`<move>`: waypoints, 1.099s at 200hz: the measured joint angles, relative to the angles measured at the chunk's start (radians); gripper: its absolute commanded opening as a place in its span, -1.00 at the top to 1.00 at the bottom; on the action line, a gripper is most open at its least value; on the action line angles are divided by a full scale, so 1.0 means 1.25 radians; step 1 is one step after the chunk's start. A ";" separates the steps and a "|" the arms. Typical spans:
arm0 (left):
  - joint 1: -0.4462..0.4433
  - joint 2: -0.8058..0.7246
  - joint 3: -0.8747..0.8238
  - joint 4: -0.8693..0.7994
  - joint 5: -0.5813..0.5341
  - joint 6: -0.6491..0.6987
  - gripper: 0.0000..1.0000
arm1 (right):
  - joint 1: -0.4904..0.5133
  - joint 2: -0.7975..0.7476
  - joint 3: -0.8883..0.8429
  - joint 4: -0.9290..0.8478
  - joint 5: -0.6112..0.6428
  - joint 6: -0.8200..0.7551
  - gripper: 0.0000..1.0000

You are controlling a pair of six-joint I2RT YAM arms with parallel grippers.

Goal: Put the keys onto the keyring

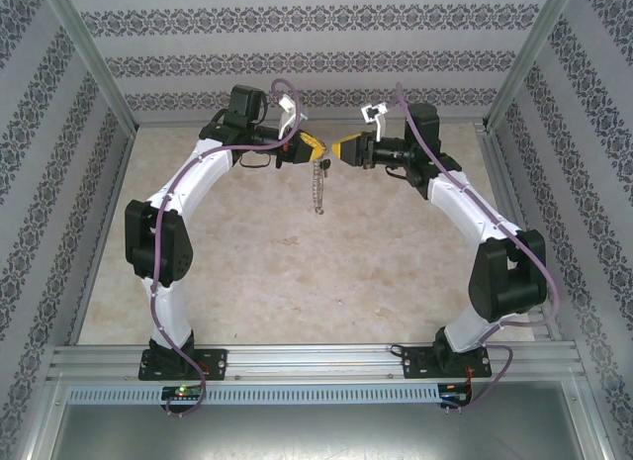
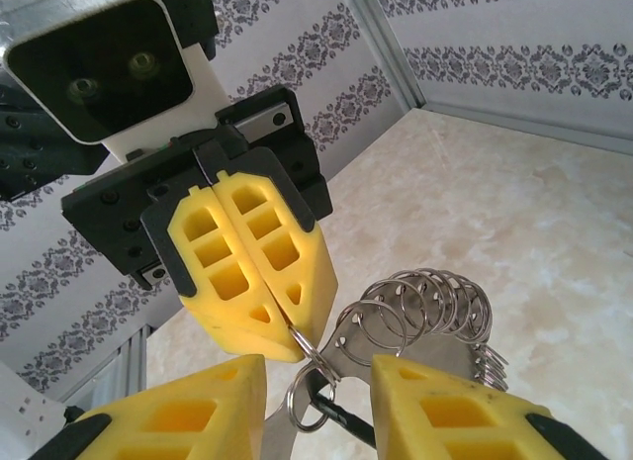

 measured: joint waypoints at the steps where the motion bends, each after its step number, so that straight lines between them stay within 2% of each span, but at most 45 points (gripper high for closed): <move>1: 0.000 0.000 0.000 0.000 0.000 0.000 1.00 | 0.000 0.001 0.000 0.000 0.000 0.000 0.33; 78: 0.000 0.000 0.000 -0.002 0.004 0.000 1.00 | 0.006 0.027 0.000 0.014 -0.021 0.004 0.35; 220: 0.000 0.000 0.000 -0.010 0.006 0.007 1.00 | 0.011 0.070 0.007 0.056 -0.066 0.040 0.52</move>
